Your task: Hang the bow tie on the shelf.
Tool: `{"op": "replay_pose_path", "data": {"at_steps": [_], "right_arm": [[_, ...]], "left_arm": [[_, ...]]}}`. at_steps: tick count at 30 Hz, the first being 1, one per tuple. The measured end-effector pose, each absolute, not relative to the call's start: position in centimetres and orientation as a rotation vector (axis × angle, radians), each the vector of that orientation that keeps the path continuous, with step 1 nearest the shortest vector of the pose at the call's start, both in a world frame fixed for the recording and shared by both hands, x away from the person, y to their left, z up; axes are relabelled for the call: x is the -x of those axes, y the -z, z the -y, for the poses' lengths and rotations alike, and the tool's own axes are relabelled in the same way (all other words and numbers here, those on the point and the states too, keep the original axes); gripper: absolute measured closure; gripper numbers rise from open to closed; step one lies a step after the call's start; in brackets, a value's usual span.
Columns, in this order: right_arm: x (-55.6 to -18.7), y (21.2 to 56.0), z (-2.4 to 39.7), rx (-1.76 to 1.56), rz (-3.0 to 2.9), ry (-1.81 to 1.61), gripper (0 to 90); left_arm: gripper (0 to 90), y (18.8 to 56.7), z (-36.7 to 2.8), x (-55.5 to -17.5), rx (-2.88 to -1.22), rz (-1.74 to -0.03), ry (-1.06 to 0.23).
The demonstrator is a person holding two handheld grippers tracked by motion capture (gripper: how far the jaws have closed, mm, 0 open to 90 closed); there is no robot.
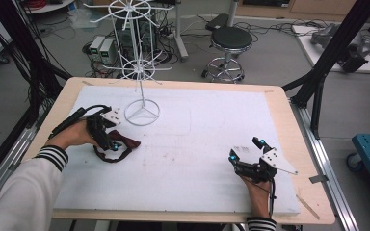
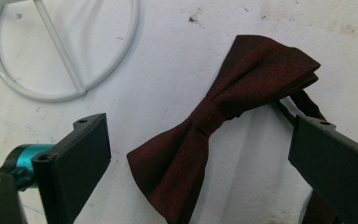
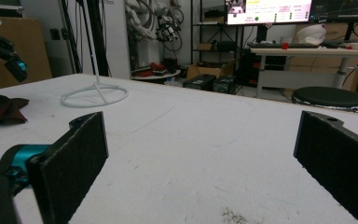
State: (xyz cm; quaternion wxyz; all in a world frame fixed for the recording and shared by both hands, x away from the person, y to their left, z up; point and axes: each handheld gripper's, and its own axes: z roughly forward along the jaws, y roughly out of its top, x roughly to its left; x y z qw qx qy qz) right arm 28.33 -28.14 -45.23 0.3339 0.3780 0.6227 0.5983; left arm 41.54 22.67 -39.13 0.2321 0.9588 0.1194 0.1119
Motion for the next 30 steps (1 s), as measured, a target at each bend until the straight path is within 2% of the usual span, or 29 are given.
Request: {"op": "replay_pose_path", "data": {"at_steps": [4,6,15,26,29,30], "right_arm": [[-28.4,45.2,28.2,-0.983,-1.624,-1.561,2.2],[-28.3,45.2,28.1,-0.987,-1.624,-1.561,2.2],[-28.3,45.2,28.1,-0.987,-1.625,-1.561,2.2],[-28.3,45.2,28.1,-0.982,-1.626,-1.559,2.2],[-28.3,45.2,28.1,-0.987,-1.628,-1.561,2.2],[-28.3,45.2,28.1,-0.987,-1.628,-1.561,2.2]], "left_arm": [[6.1,39.5,-22.5,-41.7,-2.654,-0.320,-0.316],[10.7,39.6,-22.4,-41.7,-2.662,-0.299,-0.308],[15.7,40.4,-21.8,-41.8,-2.712,-0.266,-0.295],[38.3,40.5,-21.7,-41.8,-2.770,-0.235,-0.337],[49.9,40.6,-21.5,-41.9,-2.780,-0.249,-0.363],[49.9,40.6,-21.5,-41.9,-2.784,-0.259,-0.367]]}}
